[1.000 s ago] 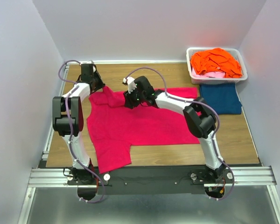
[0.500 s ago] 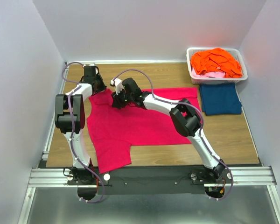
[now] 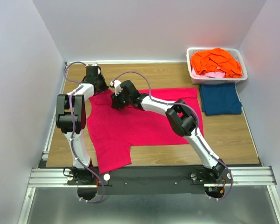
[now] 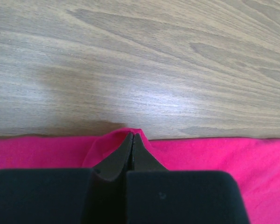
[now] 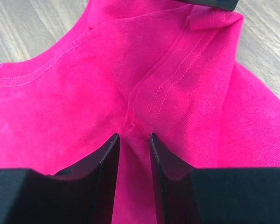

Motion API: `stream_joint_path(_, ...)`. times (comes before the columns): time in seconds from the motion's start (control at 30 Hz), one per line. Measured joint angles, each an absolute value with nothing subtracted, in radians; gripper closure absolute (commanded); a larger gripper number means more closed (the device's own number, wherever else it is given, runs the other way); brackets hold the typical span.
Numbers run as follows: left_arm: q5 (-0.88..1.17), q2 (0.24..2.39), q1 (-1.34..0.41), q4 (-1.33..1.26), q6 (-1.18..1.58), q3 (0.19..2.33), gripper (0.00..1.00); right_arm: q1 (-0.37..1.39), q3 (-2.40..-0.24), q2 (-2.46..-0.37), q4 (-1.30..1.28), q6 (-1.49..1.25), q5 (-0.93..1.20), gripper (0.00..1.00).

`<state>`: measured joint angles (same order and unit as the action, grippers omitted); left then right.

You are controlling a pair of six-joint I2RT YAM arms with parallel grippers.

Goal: Fold and stack the t-shirts
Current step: Fold the tshirt

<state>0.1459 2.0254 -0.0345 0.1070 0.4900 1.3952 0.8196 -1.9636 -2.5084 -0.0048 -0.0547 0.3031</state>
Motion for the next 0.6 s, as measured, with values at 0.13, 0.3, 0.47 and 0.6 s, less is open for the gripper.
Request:
stream_joint_path(0.13, 0.146, 2.025, -0.034, 0.107, 0.490, 1.395, 1.00, 0.823, -1.964, -2.509, -0.002, -0.062, 0.273, 0.85)
stream_joint_path(0.3, 0.146, 2.025, -0.034, 0.107, 0.490, 1.395, 1.00, 0.823, -1.964, -2.509, -0.002, -0.064, 0.255, 0.99)
stream_joint_path(0.47, 0.144, 2.011, -0.034, 0.107, 0.490, 1.390, 1.00, 0.823, -1.952, -2.499, -0.001, -0.062, 0.255, 0.99)
stream_joint_path(0.6, 0.137, 1.954, -0.034, 0.113, 0.490, 1.357, 1.00, 0.823, -1.897, -2.447, -0.004, -0.053, 0.256, 0.99)
